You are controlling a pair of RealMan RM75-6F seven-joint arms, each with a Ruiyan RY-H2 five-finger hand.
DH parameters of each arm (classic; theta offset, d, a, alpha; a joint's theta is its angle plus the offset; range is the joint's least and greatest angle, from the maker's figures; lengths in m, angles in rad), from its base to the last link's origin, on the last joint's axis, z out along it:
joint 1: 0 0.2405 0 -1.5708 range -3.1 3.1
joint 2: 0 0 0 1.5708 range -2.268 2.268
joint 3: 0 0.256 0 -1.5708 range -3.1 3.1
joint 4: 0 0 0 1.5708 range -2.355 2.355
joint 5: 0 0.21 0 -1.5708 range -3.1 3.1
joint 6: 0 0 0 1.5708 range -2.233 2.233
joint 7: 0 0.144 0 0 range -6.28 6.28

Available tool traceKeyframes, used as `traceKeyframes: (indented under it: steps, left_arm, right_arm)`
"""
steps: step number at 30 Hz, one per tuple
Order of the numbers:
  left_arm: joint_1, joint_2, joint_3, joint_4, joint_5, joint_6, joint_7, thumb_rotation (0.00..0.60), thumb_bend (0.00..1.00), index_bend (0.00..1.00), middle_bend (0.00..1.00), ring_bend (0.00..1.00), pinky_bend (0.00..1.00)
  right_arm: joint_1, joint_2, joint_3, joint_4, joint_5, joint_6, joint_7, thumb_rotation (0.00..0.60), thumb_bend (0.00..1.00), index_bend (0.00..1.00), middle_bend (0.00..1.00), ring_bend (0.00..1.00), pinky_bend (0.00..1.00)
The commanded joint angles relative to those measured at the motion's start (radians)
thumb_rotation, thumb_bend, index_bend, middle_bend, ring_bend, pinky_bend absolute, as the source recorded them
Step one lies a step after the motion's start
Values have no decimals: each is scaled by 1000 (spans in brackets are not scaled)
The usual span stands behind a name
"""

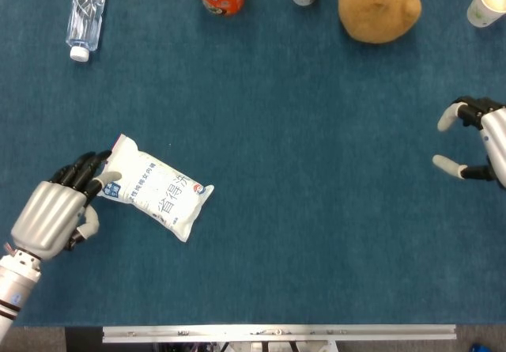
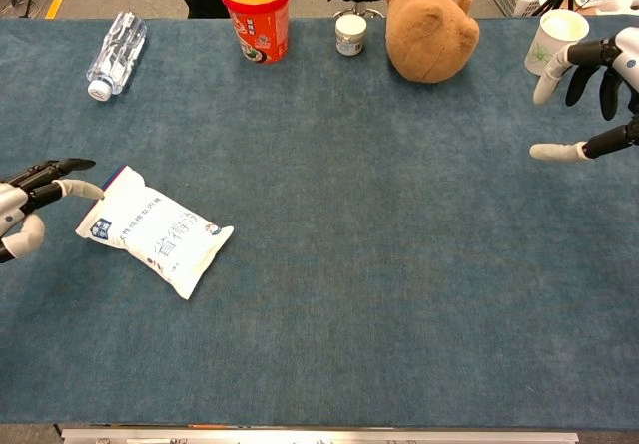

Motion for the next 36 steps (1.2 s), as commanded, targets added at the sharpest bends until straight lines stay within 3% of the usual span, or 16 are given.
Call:
traceKeyframes:
  steps: [1, 4, 6, 16, 36]
  left_arm:
    - [-6, -9, 9, 12, 3, -13, -3, 0, 792, 184, 36, 52, 213]
    - [-9, -16, 12, 25, 2, -20, 7, 0, 596, 173, 27, 49, 213]
    - [-10, -21, 14, 31, 2, -23, 13, 0, 394, 163, 21, 48, 213]
    - [-21, -38, 21, 41, 0, -37, 11, 0, 26, 148, 9, 39, 213]
    - [-41, -107, 21, 83, 4, -45, 12, 0, 0, 142, 0, 33, 202]
  right_arm:
    - [-2, 1, 0, 1, 1, 3, 1, 600, 0, 525, 500, 501, 652]
    - [-4, 3, -1, 3, 1, 4, 4, 600, 0, 525, 500, 501, 652]
    - [-5, 4, -2, 5, 3, 4, 7, 600, 0, 526, 500, 501, 652]
    - [-8, 5, -3, 11, 4, 6, 18, 600, 0, 526, 500, 501, 652]
    - [-15, 2, -8, 23, 8, 6, 30, 600, 0, 526, 500, 501, 652]
